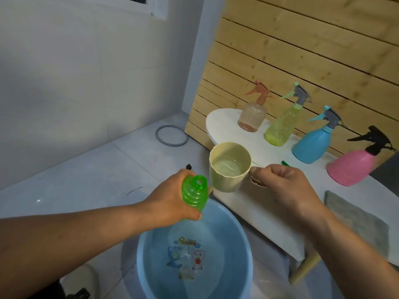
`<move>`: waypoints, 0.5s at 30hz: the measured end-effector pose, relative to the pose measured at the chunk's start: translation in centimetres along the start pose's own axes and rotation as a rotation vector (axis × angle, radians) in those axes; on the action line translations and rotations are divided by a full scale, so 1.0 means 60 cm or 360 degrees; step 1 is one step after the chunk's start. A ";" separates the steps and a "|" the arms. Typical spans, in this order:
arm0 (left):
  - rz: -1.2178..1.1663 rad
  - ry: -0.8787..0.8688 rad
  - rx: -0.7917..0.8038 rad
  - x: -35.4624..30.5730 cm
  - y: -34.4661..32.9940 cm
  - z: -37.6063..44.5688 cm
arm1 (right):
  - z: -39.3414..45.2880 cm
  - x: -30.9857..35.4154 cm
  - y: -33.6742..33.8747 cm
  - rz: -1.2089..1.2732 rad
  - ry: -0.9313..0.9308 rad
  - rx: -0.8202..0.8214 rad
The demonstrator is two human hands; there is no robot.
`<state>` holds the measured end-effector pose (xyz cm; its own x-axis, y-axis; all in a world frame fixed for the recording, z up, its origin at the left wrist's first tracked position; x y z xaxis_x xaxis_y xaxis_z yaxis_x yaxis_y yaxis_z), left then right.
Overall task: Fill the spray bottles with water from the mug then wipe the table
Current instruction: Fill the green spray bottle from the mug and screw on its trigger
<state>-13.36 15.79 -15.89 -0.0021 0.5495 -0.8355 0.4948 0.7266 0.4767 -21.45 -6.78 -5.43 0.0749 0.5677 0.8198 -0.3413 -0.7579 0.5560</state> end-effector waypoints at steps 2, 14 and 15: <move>0.0002 -0.0009 0.0002 0.000 -0.003 0.002 | 0.000 0.011 0.003 -0.0085 0.0053 -0.0043; -0.0016 -0.0011 0.0016 0.001 -0.009 0.003 | -0.006 0.042 0.007 -0.0442 0.0241 -0.0077; -0.0015 -0.0013 0.0020 0.001 -0.010 0.002 | -0.006 0.044 0.008 -0.0466 0.0252 -0.0080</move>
<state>-13.52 15.34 -16.23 0.0003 0.5393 -0.8421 0.5054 0.7266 0.4655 -21.78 -5.51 -3.08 0.0313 0.8051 0.5923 -0.3732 -0.5403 0.7542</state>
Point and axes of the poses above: each hand's wrist, its own z-axis towards the middle knuckle, its own y-axis out of the back of the hand, x = y × z, the point moved 8 cm from there along z, towards the middle knuckle, and after that the axes turned 12 degrees about y, right-handed, at the moved point
